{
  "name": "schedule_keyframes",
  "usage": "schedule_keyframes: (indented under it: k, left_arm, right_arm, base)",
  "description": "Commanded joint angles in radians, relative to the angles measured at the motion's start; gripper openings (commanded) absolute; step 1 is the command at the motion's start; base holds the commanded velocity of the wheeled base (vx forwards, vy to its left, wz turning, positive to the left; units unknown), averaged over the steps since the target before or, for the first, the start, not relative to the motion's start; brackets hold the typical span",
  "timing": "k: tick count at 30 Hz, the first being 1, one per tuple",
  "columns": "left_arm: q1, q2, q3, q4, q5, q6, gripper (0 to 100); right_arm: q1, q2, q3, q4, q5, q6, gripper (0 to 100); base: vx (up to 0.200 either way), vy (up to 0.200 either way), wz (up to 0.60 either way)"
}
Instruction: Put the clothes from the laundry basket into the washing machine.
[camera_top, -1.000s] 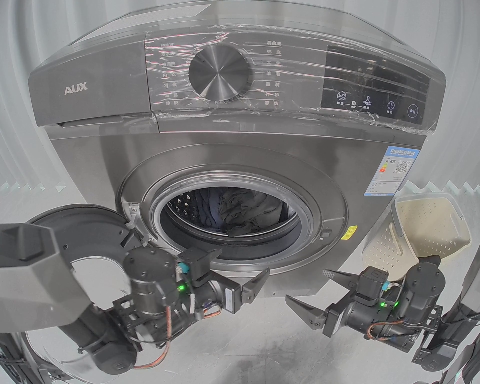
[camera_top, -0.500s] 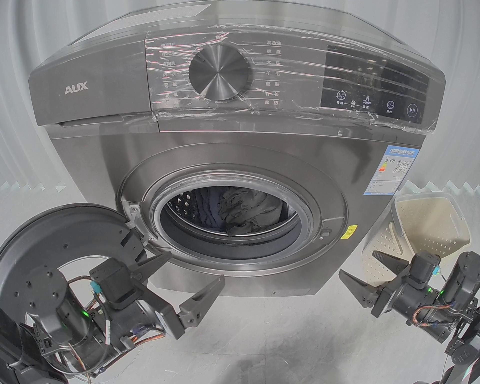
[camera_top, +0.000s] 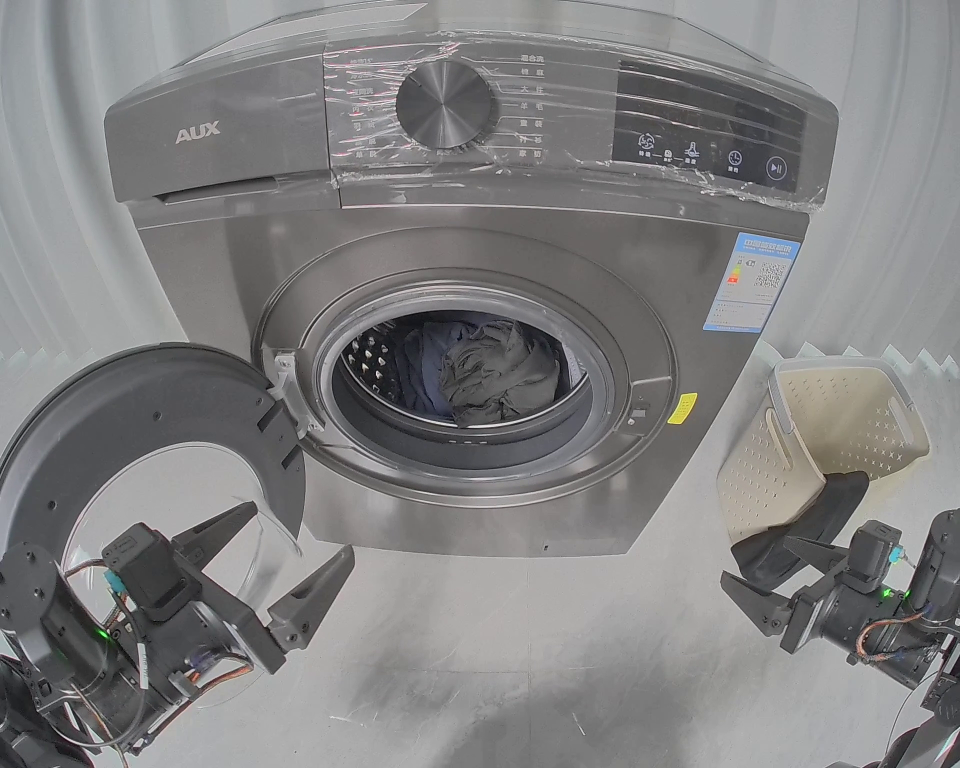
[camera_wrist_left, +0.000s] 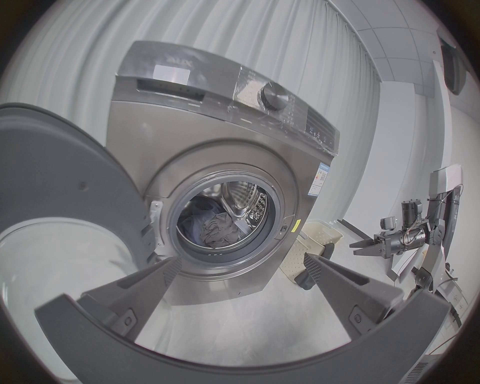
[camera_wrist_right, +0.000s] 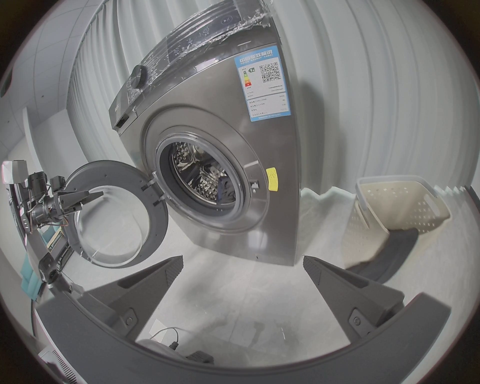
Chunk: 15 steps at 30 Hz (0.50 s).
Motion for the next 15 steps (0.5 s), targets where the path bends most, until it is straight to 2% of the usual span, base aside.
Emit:
schedule_keyframes:
  k: [1,5,6,7,10,15]
  left_arm:
    - [0.01,-0.151,0.034,0.054,0.011,-0.002,100]
    - [0.015,-0.335,0.034,0.253,0.01,0.004,100]
    - [0.015,-0.341,0.034,0.259,0.011,0.004,100]
    - [0.038,-0.407,0.034,0.345,0.014,0.004,100]
    - [0.084,-0.561,0.036,0.536,0.03,-0.002,100]
    - [0.139,-0.845,0.036,0.852,0.025,-0.008,100]
  right_arm:
    - [-0.033,-0.199,0.018,0.127,-0.001,-0.004,100]
    - [-0.053,-0.385,0.018,0.348,-0.051,-0.004,100]
    - [-0.055,-0.389,0.018,0.354,-0.053,-0.004,100]
    - [-0.069,-0.454,0.018,0.407,-0.054,-0.005,100]
    - [-0.099,-0.547,0.016,0.473,-0.057,-0.007,100]
    - [-0.156,-0.676,0.016,0.569,-0.059,-0.011,100]
  base:
    - [-0.2,0.0,0.0]
    - [-0.2,0.0,0.0]
    - [-0.2,0.0,0.0]
    - [-0.2,0.0,0.0]
    - [0.0,0.0,0.0]
    - [0.0,0.0,0.0]
